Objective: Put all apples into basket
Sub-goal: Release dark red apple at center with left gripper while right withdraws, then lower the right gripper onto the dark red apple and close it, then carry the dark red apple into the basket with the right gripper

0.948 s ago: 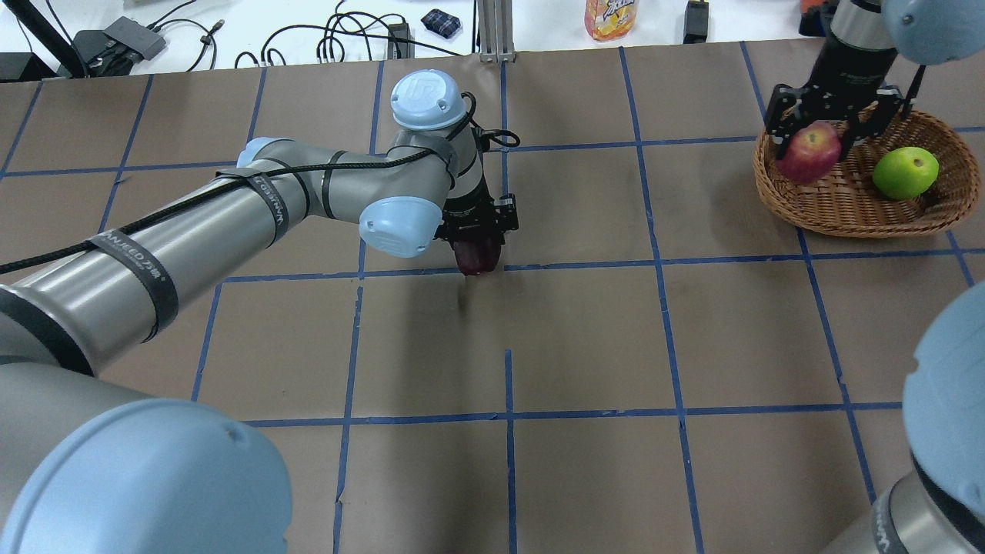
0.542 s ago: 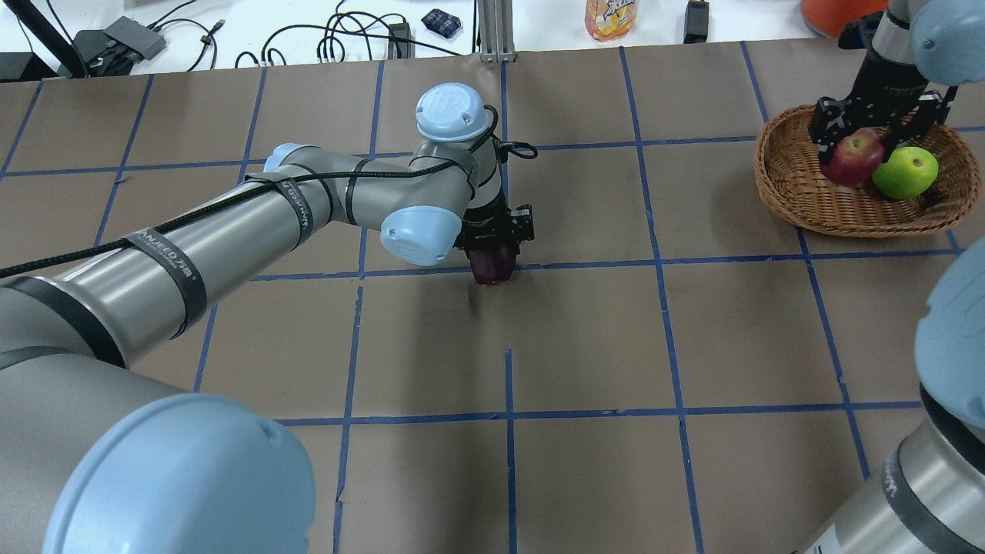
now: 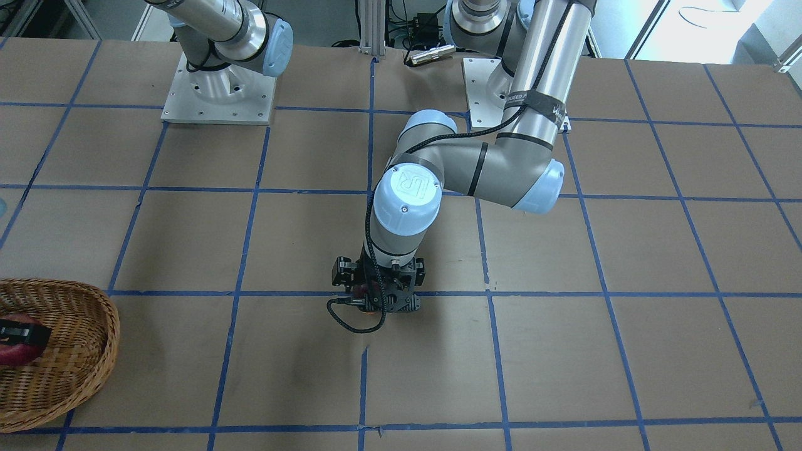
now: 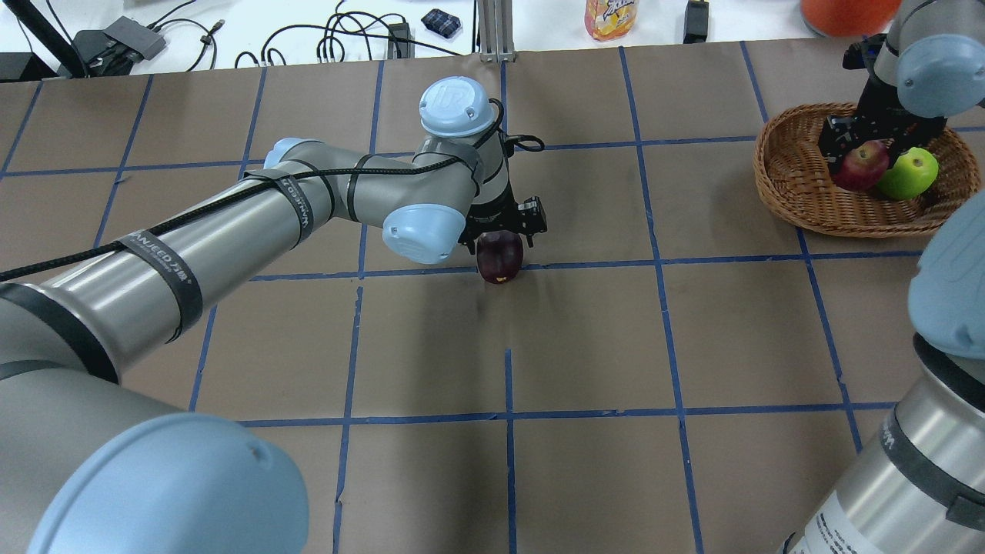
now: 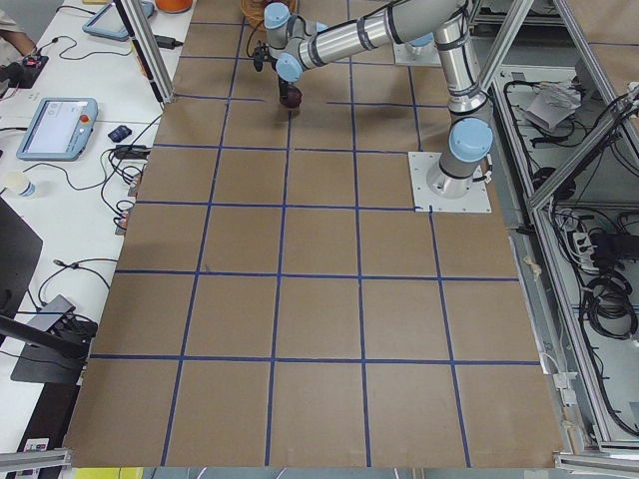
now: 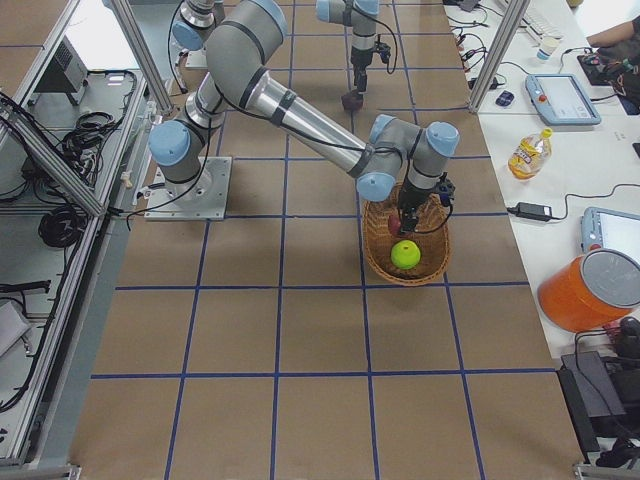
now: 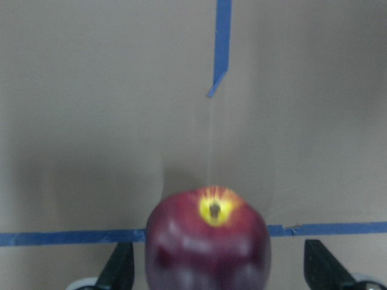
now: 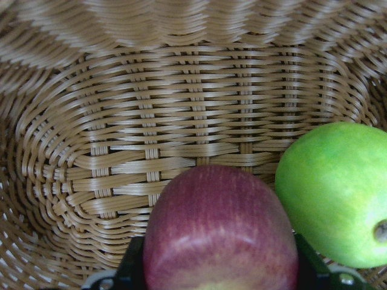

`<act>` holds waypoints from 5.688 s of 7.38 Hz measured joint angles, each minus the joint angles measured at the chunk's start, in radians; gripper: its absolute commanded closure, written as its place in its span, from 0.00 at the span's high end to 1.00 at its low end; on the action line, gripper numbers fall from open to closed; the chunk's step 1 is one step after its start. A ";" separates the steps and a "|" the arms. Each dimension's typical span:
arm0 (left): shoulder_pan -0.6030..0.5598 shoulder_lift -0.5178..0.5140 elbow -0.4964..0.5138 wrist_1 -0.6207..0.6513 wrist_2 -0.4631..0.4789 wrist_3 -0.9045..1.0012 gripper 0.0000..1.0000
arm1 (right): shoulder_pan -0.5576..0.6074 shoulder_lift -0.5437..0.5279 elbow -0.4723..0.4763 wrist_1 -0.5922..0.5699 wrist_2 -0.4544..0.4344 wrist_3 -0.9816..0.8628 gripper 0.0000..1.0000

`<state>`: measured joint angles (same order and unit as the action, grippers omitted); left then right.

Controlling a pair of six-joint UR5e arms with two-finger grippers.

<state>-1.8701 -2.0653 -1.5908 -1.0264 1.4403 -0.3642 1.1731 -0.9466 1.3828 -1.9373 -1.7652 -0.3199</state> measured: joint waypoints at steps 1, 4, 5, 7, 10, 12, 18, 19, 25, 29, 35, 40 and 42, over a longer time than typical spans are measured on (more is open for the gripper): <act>0.027 0.063 0.001 -0.080 0.001 0.024 1.00 | -0.004 0.005 0.001 0.000 0.001 0.002 1.00; 0.093 0.284 0.005 -0.386 0.012 0.162 1.00 | -0.008 -0.005 -0.002 0.034 -0.001 0.002 1.00; 0.140 0.355 0.005 -0.496 0.029 0.236 1.00 | -0.005 -0.034 -0.011 0.087 0.005 0.005 1.00; 0.234 0.466 0.000 -0.584 0.074 0.342 1.00 | 0.043 -0.129 -0.022 0.205 0.076 0.046 1.00; 0.276 0.524 -0.011 -0.560 0.087 0.375 1.00 | 0.288 -0.211 -0.018 0.268 0.182 0.386 1.00; 0.282 0.526 -0.012 -0.532 0.088 0.377 1.00 | 0.491 -0.201 -0.014 0.258 0.228 0.584 1.00; 0.284 0.522 -0.012 -0.527 0.088 0.378 1.00 | 0.727 -0.039 -0.009 0.080 0.292 0.736 1.00; 0.284 0.522 -0.012 -0.527 0.088 0.378 1.00 | 0.733 -0.031 -0.004 0.078 0.307 0.742 1.00; 0.284 0.522 -0.012 -0.527 0.089 0.378 1.00 | 0.744 0.023 0.032 0.023 0.342 0.745 1.00; 0.285 0.520 -0.013 -0.527 0.088 0.378 1.00 | 0.746 0.040 0.041 0.017 0.337 0.743 0.00; 0.285 0.519 -0.013 -0.527 0.088 0.378 1.00 | 0.487 -0.174 -0.017 0.269 0.195 0.578 0.00; 0.284 0.519 -0.014 -0.528 0.088 0.378 1.00 | 0.141 -0.108 -0.016 0.164 0.088 0.088 0.00; 0.284 0.519 -0.014 -0.528 0.089 0.378 1.00 | 0.089 -0.063 -0.018 0.097 0.070 -0.001 0.00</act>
<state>-1.5861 -1.5463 -1.6045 -1.5542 1.5292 0.0138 1.2625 -1.0091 1.3647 -1.8400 -1.6954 -0.3210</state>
